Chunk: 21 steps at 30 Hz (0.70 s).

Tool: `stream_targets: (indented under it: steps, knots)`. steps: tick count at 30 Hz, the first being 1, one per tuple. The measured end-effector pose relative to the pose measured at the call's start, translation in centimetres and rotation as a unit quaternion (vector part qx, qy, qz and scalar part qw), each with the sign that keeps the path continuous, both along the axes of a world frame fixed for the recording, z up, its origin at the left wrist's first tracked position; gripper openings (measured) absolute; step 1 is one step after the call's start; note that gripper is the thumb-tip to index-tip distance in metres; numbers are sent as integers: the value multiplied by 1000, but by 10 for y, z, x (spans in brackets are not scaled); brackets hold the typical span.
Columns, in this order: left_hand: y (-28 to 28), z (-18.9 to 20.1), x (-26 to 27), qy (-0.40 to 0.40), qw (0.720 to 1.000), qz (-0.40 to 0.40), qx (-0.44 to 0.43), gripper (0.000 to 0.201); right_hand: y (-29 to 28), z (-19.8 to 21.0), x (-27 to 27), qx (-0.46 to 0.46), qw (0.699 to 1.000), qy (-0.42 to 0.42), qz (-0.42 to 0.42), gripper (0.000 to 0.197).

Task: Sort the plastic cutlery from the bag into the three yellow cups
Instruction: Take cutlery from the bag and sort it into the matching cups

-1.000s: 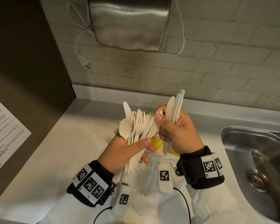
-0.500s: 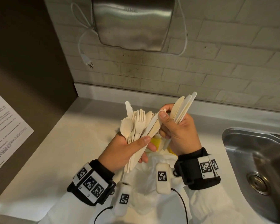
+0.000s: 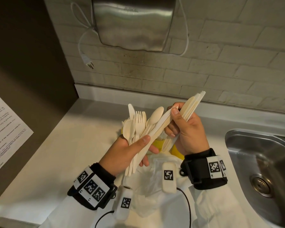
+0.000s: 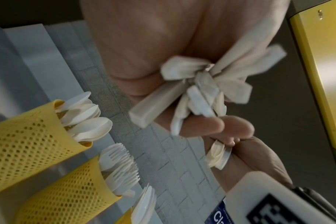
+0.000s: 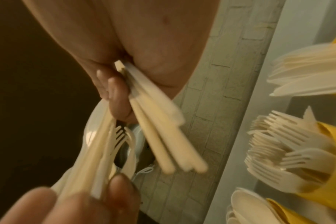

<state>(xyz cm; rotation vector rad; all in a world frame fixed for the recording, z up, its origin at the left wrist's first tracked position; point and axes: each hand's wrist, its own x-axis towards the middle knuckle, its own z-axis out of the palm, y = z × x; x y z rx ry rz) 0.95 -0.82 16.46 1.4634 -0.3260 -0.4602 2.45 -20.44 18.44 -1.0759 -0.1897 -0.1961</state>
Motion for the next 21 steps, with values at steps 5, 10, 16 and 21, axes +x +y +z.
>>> stream_targets:
  steps: [5, 10, 16, 21]
  knots:
    - [1, -2, 0, 26, 999, 6, -28, 36, -4, 4, -1, -54, 996, -48, 44, 12]
    - [0, -7, 0, 37, 998, 9, -47, 42, -5, 0, -2, -77, 995, -41, 44, 14]
    - [-3, -12, 4, 98, 990, 55, -86, 25, 3, -4, 1, -31, 997, -64, -12, 19]
    - [-3, -15, 8, 122, 986, 75, -90, 19, 14, -13, -4, -36, 999, -35, -15, 19]
